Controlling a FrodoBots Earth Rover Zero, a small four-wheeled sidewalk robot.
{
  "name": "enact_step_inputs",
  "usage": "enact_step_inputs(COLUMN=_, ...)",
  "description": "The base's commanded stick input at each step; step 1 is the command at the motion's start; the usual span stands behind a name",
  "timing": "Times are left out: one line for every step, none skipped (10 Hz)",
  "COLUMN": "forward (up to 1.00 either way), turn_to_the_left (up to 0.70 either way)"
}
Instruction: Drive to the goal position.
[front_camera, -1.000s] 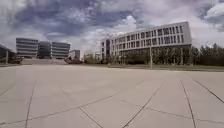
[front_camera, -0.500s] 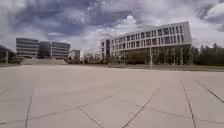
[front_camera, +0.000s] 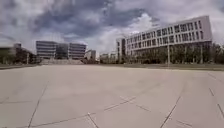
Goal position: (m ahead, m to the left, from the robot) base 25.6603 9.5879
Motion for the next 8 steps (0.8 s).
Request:
enact_step_inputs(forward=1.00, turn_to_the_left=0.40)
enact_step_inputs(forward=1.00, turn_to_the_left=0.40)
enact_step_inputs(forward=1.00, turn_to_the_left=0.40)
enact_step_inputs(forward=1.00, turn_to_the_left=0.40)
enact_step_inputs(forward=1.00, turn_to_the_left=0.40)
enact_step_inputs(forward=1.00, turn_to_the_left=0.40)
enact_step_inputs(forward=1.00, turn_to_the_left=0.40)
enact_step_inputs(forward=1.00, turn_to_the_left=0.40)
